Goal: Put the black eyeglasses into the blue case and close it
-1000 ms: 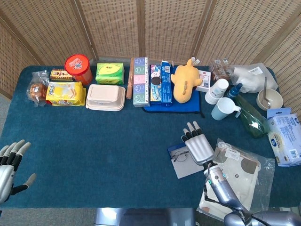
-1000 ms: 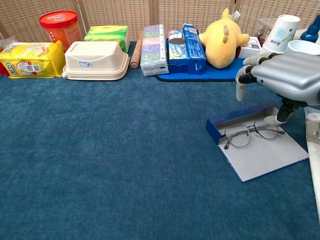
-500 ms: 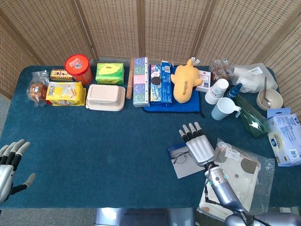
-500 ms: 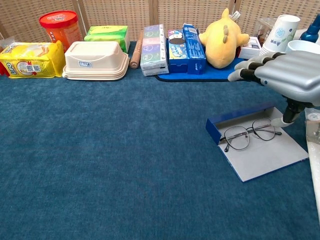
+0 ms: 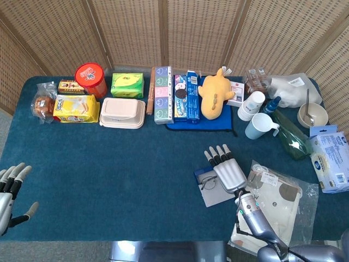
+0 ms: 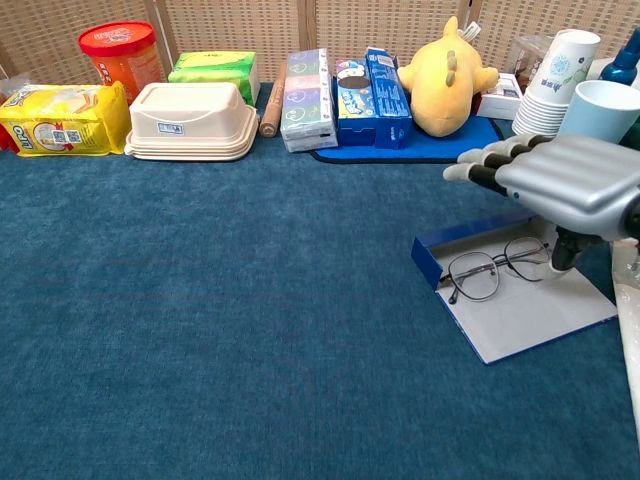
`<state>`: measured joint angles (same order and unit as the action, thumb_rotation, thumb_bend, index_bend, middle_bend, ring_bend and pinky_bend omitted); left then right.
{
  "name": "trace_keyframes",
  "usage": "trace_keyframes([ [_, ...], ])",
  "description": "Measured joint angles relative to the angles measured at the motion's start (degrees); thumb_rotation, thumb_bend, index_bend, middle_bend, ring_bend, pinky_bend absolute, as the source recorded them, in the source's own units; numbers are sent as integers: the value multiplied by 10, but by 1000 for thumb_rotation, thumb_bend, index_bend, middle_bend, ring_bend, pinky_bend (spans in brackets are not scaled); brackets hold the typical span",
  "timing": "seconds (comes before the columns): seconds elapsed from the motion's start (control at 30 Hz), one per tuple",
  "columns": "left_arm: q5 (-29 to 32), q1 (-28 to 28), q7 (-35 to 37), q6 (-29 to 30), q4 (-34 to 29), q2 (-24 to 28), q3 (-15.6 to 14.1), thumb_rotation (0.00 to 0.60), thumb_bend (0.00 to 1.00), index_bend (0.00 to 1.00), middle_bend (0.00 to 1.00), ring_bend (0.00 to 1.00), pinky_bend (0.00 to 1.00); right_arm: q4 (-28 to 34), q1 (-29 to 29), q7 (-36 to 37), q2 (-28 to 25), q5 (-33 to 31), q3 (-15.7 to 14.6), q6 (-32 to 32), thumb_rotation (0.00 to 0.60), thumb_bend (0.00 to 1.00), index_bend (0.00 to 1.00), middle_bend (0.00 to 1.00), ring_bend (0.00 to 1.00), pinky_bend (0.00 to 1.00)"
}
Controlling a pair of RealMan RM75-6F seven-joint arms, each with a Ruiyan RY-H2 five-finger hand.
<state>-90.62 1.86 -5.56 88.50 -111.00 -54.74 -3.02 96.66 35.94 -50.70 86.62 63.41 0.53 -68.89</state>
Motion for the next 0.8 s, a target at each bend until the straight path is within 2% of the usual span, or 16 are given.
trace_keyframes([
  [0.8, 3, 9, -2, 10, 3, -3, 0, 600, 266, 38, 57, 0, 0, -65, 43, 14, 36, -35, 54, 63, 600, 79, 0, 0, 0, 51],
])
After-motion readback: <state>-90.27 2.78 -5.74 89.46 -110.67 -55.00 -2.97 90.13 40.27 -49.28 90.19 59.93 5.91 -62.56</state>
